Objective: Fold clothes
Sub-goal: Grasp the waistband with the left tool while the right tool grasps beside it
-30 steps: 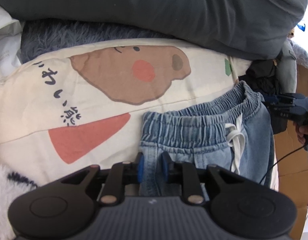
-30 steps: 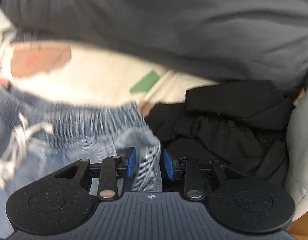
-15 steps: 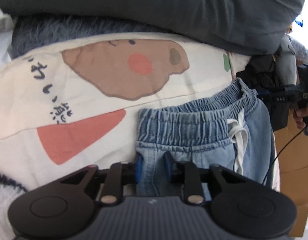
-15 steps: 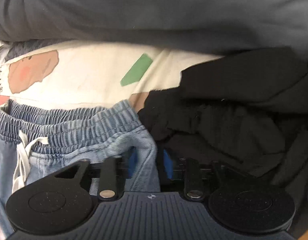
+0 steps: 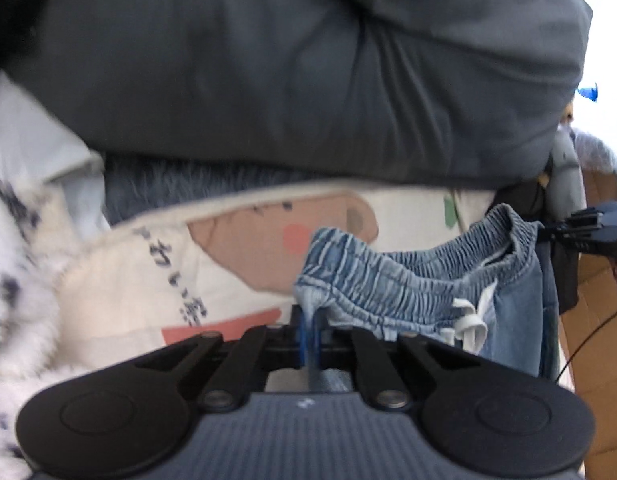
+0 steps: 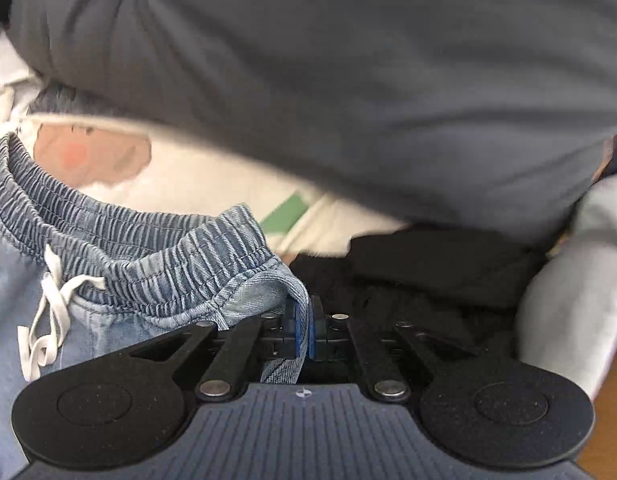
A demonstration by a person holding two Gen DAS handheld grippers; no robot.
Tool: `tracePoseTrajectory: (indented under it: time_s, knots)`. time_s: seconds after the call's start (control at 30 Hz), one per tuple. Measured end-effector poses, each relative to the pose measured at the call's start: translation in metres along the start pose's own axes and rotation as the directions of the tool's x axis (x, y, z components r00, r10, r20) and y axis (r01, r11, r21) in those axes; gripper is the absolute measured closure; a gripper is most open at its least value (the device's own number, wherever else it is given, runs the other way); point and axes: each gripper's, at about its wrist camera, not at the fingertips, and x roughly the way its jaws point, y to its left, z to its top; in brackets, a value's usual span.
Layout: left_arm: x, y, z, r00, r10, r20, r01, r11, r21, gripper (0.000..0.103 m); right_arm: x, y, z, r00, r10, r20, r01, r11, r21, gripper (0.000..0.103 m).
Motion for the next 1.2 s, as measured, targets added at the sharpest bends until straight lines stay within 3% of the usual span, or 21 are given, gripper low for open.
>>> tracePoseTrajectory:
  time_s: [0.13,0.3,0.6,0.67,0.7,0.73,0.8,0.87,0.93,1.03,1.2]
  knots:
    - [-0.010,-0.003,0.020,0.998,0.016,0.055,-0.016,1.000,0.012,0.100,-0.023,-0.003,0.013,0.997,-0.042,0.068,0.043,0.999,-0.020,0.102]
    - [-0.003,-0.002,0.036,0.995,0.043,0.088,-0.044,0.999,0.009,0.100,-0.015,-0.005,0.027,0.995,-0.070,0.077,0.076,0.995,-0.069,0.102]
    - [0.073,0.021,0.031,0.991,0.116,-0.062,-0.116,0.993,0.003,0.099,0.074,0.000,0.024,0.997,-0.073,-0.002,0.073,0.996,-0.056,0.101]
    - [0.080,0.021,0.032,0.988,0.125,-0.090,-0.124,0.992,0.016,0.095,0.087,0.000,0.025,0.998,-0.063,-0.030,0.062,0.997,-0.039,0.098]
    - [0.079,0.020,0.032,0.987,0.133,-0.093,-0.131,0.991,0.026,0.088,0.087,-0.002,0.025,0.998,-0.053,-0.034,0.051,0.998,-0.039,0.098]
    - [0.078,0.018,0.033,0.986,0.141,-0.094,-0.138,0.990,0.039,0.081,0.088,-0.003,0.025,0.998,-0.042,-0.038,0.040,0.998,-0.040,0.090]
    - [0.073,0.017,0.035,0.986,0.142,-0.086,-0.138,0.989,0.051,0.076,0.082,-0.007,0.024,0.999,-0.018,-0.043,0.017,0.999,-0.037,0.082]
    - [0.068,0.020,0.035,0.990,0.118,-0.074,-0.115,0.993,0.040,0.073,0.068,-0.015,0.024,0.999,0.012,-0.033,-0.013,1.000,-0.025,0.061]
    - [0.067,0.022,0.034,0.992,0.099,-0.079,-0.097,0.995,0.031,0.066,0.054,-0.024,0.024,0.999,0.037,-0.008,-0.037,0.999,0.000,0.059]
    - [0.078,0.023,0.032,0.990,0.103,-0.095,-0.099,0.994,0.053,0.065,0.048,-0.042,0.031,0.996,0.093,0.008,-0.093,0.990,0.108,0.058]
    - [0.090,0.022,0.030,0.990,0.088,-0.113,-0.081,0.995,0.064,0.065,0.078,-0.040,0.042,0.986,0.162,-0.031,-0.154,0.972,0.174,0.057]
